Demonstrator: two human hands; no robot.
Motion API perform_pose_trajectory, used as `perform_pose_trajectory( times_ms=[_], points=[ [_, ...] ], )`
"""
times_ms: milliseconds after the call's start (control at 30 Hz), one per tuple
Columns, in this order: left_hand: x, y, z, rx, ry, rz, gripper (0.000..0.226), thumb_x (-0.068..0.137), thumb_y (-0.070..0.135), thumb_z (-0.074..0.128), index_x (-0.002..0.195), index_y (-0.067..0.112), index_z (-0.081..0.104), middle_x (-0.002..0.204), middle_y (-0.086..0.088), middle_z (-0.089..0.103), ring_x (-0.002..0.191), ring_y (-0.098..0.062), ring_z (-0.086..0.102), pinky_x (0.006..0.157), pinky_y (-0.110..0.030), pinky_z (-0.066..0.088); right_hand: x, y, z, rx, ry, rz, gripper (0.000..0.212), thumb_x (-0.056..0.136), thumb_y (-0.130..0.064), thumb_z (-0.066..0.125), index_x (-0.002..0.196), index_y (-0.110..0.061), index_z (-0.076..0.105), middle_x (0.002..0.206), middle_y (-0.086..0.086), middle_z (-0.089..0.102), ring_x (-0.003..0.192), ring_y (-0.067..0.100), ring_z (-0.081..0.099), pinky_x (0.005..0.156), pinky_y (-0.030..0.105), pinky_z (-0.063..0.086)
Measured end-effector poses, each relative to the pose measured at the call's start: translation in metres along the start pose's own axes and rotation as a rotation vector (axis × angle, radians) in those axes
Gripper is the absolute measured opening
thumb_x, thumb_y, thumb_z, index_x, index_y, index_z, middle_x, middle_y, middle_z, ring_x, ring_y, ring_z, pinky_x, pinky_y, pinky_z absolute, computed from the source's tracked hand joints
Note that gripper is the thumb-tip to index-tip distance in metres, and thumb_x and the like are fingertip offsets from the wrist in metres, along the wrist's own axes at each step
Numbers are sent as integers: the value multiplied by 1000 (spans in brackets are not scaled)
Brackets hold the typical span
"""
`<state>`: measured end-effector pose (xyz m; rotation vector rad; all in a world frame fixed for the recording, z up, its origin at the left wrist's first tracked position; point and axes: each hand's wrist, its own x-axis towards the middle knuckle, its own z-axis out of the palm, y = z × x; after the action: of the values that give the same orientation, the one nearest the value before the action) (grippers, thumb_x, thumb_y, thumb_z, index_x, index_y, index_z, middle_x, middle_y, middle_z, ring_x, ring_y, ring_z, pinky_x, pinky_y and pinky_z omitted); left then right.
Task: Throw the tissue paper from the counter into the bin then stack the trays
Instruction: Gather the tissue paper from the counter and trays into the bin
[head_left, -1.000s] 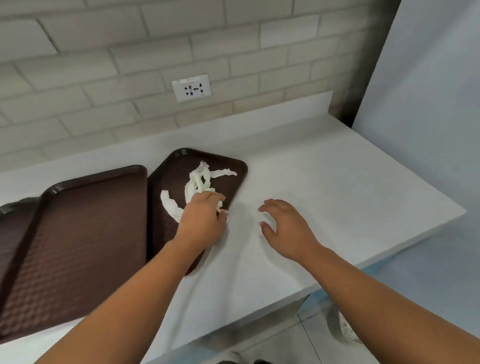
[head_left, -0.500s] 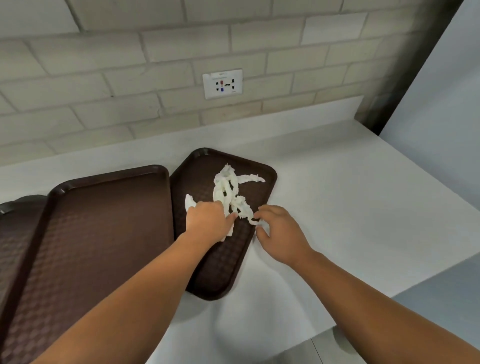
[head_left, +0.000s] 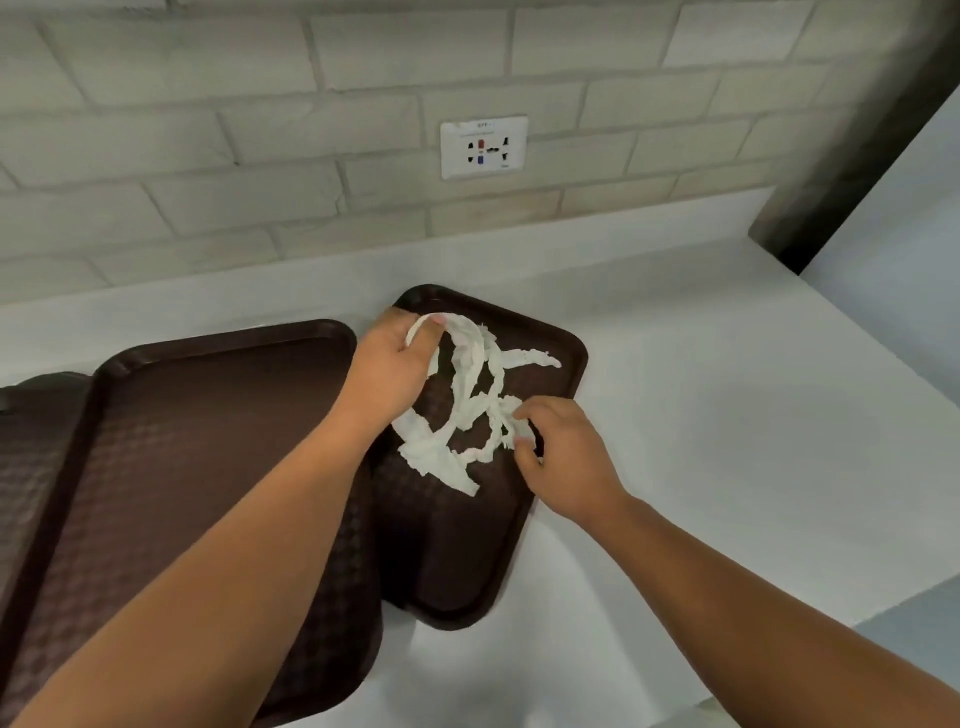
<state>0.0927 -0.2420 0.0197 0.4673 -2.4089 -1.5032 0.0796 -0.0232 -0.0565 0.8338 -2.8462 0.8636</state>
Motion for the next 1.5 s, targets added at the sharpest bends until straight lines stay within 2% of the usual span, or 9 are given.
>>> perform_pose_trajectory(
  times_ms=[133, 200, 367, 533, 700, 933, 1133, 1333, 1500],
  points=[
    [7, 0, -22, -255, 50, -6, 23, 92, 20, 54, 94, 32, 73, 107, 5, 71, 96, -22, 68, 89, -41, 56, 22, -19, 13, -3, -57, -56, 40, 89, -35, 61, 126, -20, 59, 129, -5, 57, 125, 14, 45, 105, 27, 41],
    [9, 5, -31, -414, 65, -29, 23, 94, 13, 51, 94, 16, 74, 101, -2, 74, 96, -27, 70, 88, -43, 57, 33, -29, 20, 29, -79, -57, 44, 90, -37, 60, 130, -20, 55, 131, -5, 55, 125, 13, 45, 104, 25, 39],
    [20, 13, -53, -477, 183, -62, 22, 97, 24, 56, 82, 8, 52, 66, -9, 49, 61, -30, 63, 66, -40, 60, 50, -53, 41, 10, -169, -147, 44, 91, -33, 55, 133, -18, 52, 133, -2, 54, 124, 16, 46, 106, 32, 41],
    [26, 12, -73, -339, 295, -44, 30, 91, 37, 60, 71, 22, 45, 62, -9, 37, 50, -18, 34, 53, -34, 34, 54, -65, 61, -128, -345, -169, 61, 86, -39, 60, 140, -18, 45, 131, 0, 51, 119, 21, 47, 102, 37, 44],
    [26, 26, -84, -474, 324, -39, 41, 89, 38, 62, 61, 24, 35, 61, -5, 30, 51, -18, 25, 46, -28, 23, 57, -59, 70, -313, -346, -269, 25, 97, -28, 49, 112, -17, 65, 104, 0, 60, 99, 19, 53, 86, 31, 47],
    [14, 54, -58, -614, 259, -83, 38, 95, 40, 57, 66, 22, 41, 62, -6, 18, 50, -19, 15, 46, -31, 12, 60, -57, 16, 250, -33, 71, 25, 103, -27, 41, 103, -12, 62, 81, 1, 63, 70, 11, 57, 68, 23, 40],
    [3, 81, 9, -571, 40, -2, 25, 93, 27, 63, 77, 12, 50, 61, -7, 24, 48, -18, 18, 43, -27, 14, 18, -14, -48, 340, 200, 234, 27, 105, -28, 34, 109, -17, 58, 86, -5, 60, 73, 7, 54, 64, 20, 37],
    [-36, 125, 110, -510, -207, 81, 31, 93, 29, 63, 64, 22, 52, 60, -9, 37, 43, -17, 24, 43, -20, 24, -49, 43, -104, 428, 385, 447, 46, 99, -43, 47, 64, -16, 35, 56, -6, 36, 51, 8, 35, 51, 19, 31],
    [-91, 171, 198, -457, -411, 130, 24, 96, 25, 59, 74, 16, 66, 52, 14, 52, 42, -3, 43, 47, -17, 32, -116, 99, -152, 270, 513, 564, 32, 94, -24, 55, 65, -14, 47, 59, 3, 52, 54, 12, 47, 52, 16, 34]
  ],
)
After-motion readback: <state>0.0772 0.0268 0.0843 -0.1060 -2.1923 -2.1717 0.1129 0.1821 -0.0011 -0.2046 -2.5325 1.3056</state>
